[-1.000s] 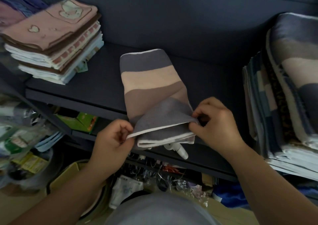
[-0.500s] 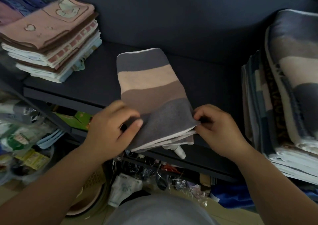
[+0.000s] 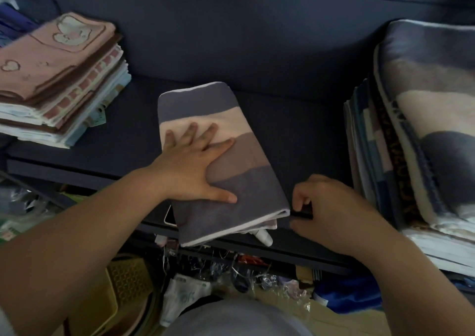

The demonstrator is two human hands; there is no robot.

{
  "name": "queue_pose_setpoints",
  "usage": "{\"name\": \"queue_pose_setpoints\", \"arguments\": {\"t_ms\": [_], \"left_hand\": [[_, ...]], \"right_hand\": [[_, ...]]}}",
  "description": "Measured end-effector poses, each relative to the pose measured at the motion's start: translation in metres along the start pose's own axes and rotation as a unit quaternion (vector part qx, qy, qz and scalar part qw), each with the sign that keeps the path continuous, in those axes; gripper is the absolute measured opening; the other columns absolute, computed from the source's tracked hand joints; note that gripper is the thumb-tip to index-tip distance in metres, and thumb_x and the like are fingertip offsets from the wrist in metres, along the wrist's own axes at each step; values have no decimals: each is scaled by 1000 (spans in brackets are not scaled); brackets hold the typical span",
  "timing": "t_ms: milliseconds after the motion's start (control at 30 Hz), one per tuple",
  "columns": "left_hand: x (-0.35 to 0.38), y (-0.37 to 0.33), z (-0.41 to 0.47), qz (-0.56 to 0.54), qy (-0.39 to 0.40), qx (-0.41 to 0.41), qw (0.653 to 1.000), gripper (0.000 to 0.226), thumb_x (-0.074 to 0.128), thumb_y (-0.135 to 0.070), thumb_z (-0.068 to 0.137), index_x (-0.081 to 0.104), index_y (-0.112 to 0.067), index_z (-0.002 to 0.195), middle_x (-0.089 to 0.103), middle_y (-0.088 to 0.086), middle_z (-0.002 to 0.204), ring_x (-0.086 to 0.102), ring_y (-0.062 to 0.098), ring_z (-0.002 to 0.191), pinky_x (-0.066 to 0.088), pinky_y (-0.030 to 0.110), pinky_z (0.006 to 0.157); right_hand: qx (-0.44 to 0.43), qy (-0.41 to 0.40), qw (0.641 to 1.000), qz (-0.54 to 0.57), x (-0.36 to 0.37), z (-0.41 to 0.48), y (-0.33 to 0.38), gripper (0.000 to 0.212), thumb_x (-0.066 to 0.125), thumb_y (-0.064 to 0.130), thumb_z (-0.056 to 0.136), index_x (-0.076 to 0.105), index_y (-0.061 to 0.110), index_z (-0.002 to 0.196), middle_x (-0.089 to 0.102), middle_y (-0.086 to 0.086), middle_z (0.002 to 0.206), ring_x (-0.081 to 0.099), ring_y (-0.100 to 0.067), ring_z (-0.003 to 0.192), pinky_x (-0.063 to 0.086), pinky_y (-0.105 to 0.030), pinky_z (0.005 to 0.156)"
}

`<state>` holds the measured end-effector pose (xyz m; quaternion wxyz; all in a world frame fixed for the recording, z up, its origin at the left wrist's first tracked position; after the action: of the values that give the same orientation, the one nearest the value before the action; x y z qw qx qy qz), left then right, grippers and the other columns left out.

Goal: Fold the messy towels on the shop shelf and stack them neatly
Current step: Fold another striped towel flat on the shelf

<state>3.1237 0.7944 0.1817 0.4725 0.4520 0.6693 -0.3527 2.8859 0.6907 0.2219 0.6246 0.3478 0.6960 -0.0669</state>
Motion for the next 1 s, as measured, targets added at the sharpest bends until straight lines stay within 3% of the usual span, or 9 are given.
{"name": "queue_pose_setpoints", "arguments": {"t_ms": [100, 200, 333, 500, 633, 700, 800, 867, 1000], "left_hand": [[1, -7, -3, 21, 8, 23, 999, 142, 36, -109, 38, -27, -47, 149, -35, -5, 161, -30, 31, 148, -9, 67, 117], [-7, -4, -2, 1, -5, 56, 998, 140, 40, -106, 44, -14, -41, 156, -20, -7, 166, -15, 26, 153, 1, 60, 121], [-42, 37, 21, -82, -111, 11, 990, 104, 30, -83, 64, 29, -34, 155, 28, -7, 162, 26, 25, 145, 26, 42, 113], [-47, 71, 89, 4, -47, -46, 998, 75, 28, -68, 96, 10, -32, 160, 5, -1, 169, 8, 26, 154, 11, 54, 121], [-58, 74, 122, -69, -64, -77, 993, 80, 37, -72, 93, 22, -26, 158, 26, 8, 163, 29, 35, 145, 28, 54, 113], [-67, 74, 131, -90, -77, -84, 989, 80, 53, -77, 83, 49, -20, 139, 53, 10, 138, 53, 32, 120, 47, 44, 94], [-79, 74, 139, -175, -32, -85, 980, 67, 75, -70, 69, 64, -16, 108, 66, 5, 102, 64, 23, 89, 57, 39, 79], [-84, 72, 140, -204, -9, -79, 976, 60, 84, -61, 67, 67, -13, 99, 67, 6, 98, 65, 23, 87, 58, 38, 79], [-83, 72, 136, -243, 35, -72, 967, 52, 89, -46, 68, 69, -13, 103, 69, 7, 100, 66, 24, 91, 58, 38, 84]], "right_hand": [[-29, -30, 998, -45, -25, 7, 30, 24, 66, 35, 85, 54, 32, 106, 49, 10, 108, 50, -13, 100, 50, -32, 78], [-92, -109, 990, -12, -21, 30, 71, 46, 52, 43, 93, 47, 27, 136, 45, 1, 143, 43, -24, 130, 44, -42, 104], [-41, 7, 996, -76, 39, 73, 71, 78, 20, 73, 96, 2, 32, 160, -13, -1, 169, -13, -27, 155, 2, -58, 123], [-26, -4, 997, -77, 53, 73, 57, 84, 10, 83, 87, -12, 41, 157, -27, 5, 165, -19, -25, 153, -5, -53, 124], [29, -90, 992, -80, 46, 56, 46, 75, 12, 74, 92, 10, 39, 159, 15, -9, 167, 23, -32, 148, 23, -45, 121], [74, -142, 985, -61, 37, 50, 39, 80, 32, 72, 92, 22, 28, 158, 43, -6, 149, 42, -29, 133, 40, -44, 109], [152, -119, 980, 39, 26, 50, 26, 91, 66, 66, 82, 31, 23, 155, 54, -1, 136, 51, -24, 125, 48, -38, 100], [174, -88, 978, 78, 21, 54, 21, 69, 75, 63, 75, 56, 25, 129, 63, 4, 114, 61, -18, 107, 54, -37, 87], [190, -49, 972, 130, 16, 57, 18, 44, 81, 55, 70, 66, 17, 88, 64, 3, 84, 61, -11, 76, 53, -36, 67]]}}
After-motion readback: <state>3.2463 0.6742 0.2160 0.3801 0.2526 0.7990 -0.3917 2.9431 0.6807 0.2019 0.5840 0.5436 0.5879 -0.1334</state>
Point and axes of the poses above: each hand's wrist, its own z-axis towards the middle knuckle, its own x-axis out of the palm, y = z × x, the point moved 5 cm from there along z, towards the middle knuckle
